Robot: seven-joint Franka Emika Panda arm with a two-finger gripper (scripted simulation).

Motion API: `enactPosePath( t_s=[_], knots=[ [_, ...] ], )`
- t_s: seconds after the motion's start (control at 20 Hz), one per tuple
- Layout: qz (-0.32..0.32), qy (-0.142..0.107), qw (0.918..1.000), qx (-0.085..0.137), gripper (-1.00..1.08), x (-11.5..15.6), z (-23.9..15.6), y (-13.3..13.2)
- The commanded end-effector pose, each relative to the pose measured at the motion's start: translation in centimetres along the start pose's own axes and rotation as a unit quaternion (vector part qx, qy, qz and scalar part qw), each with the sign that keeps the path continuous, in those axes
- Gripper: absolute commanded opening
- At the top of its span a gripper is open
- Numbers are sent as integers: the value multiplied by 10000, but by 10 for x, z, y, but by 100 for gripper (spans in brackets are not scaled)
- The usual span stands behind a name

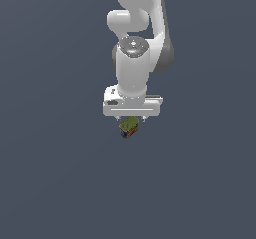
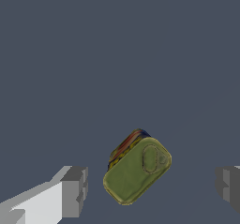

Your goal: Pick up the object and move it to a goal position.

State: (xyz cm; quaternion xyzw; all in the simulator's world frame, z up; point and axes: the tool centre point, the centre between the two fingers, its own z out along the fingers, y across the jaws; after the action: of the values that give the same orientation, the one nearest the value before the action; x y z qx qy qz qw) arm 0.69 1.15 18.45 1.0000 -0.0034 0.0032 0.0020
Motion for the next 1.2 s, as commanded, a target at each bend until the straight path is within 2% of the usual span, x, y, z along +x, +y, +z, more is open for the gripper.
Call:
enactPosePath(
  t_s=[0.0, 0.45, 0.8, 1.15],
  knots=[
    [0, 0, 10000, 0, 100, 0, 0, 0],
    [4, 46, 9998, 178, 100, 1, -2, -12],
    [81, 42, 9998, 173, 100, 0, -1, -12],
    [495, 25, 9986, 165, 100, -4, 8, -11]
  ],
)
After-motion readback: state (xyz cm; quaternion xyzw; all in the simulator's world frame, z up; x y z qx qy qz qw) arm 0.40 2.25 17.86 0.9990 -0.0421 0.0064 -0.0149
